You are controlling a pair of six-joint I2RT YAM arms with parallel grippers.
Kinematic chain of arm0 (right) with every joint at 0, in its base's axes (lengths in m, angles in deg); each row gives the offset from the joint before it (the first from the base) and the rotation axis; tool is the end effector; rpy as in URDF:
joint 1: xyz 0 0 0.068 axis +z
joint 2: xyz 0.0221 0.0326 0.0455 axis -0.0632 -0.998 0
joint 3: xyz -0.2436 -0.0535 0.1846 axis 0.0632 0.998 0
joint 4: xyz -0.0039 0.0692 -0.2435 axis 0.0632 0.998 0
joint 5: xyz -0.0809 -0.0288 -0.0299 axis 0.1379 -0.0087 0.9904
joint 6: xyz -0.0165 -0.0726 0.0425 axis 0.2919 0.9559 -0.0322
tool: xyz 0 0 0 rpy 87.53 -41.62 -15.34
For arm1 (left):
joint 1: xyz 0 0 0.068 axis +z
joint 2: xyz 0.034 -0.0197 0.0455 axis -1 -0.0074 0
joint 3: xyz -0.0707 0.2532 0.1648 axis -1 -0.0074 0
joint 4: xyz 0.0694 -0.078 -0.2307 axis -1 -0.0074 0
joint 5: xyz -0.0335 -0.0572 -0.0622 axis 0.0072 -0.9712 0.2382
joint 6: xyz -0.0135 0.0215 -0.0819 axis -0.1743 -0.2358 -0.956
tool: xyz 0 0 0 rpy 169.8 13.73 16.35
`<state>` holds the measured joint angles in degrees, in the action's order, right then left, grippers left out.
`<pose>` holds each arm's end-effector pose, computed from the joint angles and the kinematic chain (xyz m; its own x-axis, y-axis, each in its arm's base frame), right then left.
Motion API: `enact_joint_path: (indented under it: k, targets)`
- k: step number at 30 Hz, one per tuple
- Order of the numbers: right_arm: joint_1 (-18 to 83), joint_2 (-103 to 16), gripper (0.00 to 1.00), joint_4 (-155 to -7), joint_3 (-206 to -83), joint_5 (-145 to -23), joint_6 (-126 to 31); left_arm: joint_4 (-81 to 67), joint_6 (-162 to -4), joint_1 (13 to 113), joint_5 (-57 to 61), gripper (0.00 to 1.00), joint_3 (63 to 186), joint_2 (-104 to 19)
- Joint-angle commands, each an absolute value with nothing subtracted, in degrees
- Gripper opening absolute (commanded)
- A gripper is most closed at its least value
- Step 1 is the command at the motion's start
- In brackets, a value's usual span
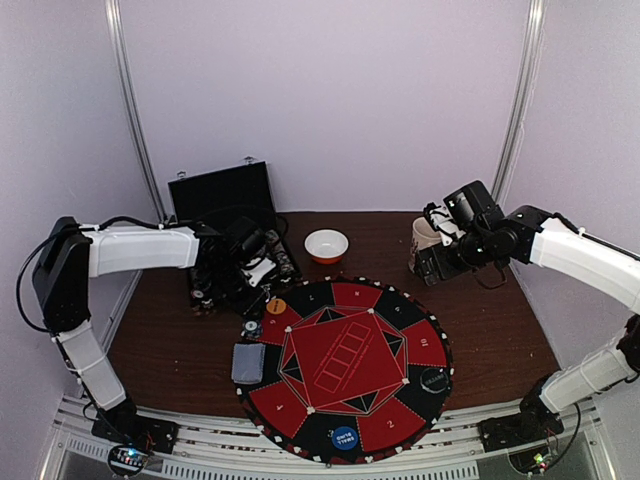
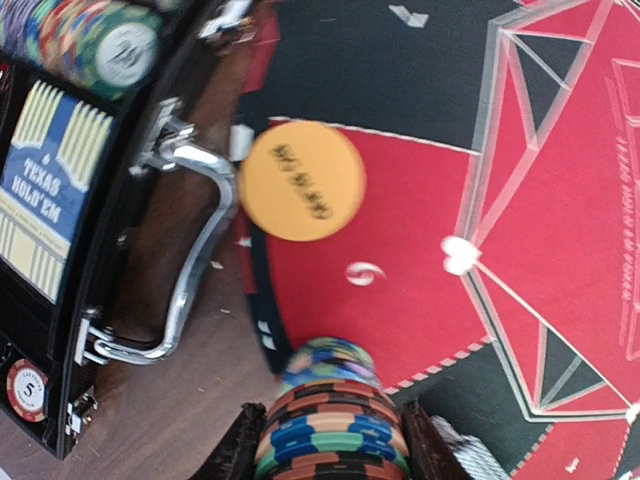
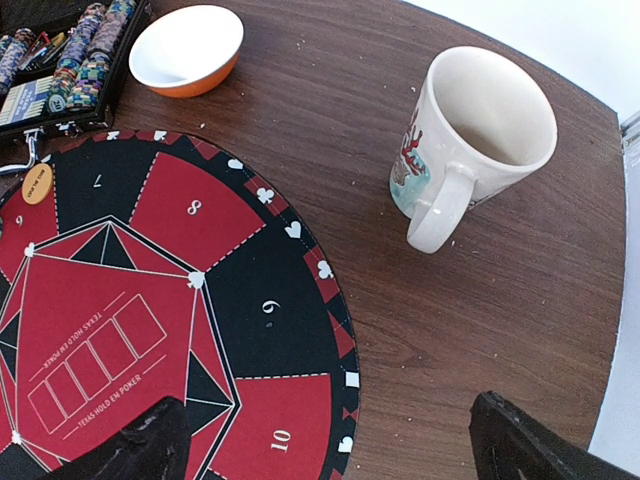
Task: Distribute texas hold em gaming equipment
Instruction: Pick up the pile of poker chips from the pile of poker chips, then place the poker chips pile at the small blind area.
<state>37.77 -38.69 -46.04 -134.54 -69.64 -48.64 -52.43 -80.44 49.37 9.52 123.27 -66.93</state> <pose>0.2490 0.1581 0.3168 -0.6581 -0.2791 -0.6993 -0.4007 0.9162 0.0114 0.2691 -0.2287 0.2065 -0.8184 0.4909 -0.2987 0.5287 0.8469 -0.0569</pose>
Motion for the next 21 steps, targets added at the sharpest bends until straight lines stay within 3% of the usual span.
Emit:
enact_joint_path:
  k: [1,15,21]
  targets:
    - [38.2,-38.6,1.00,-44.6,-135.8,-68.1,-48.8,-57.5,-80.1,42.1,9.0,0.00,127.9,-65.4]
    - [38.2,-36.4,1.00,-45.8,-133.0,-69.1,-49.6,-66.3,-84.6,14.1,2.3,0.00,134.0,-74.4]
    - [38.2,-34.3,1.00,-46.0,-130.9,-69.3,-49.6,-64.2,-83.4,9.6,1.3,0.00,134.0,-78.5]
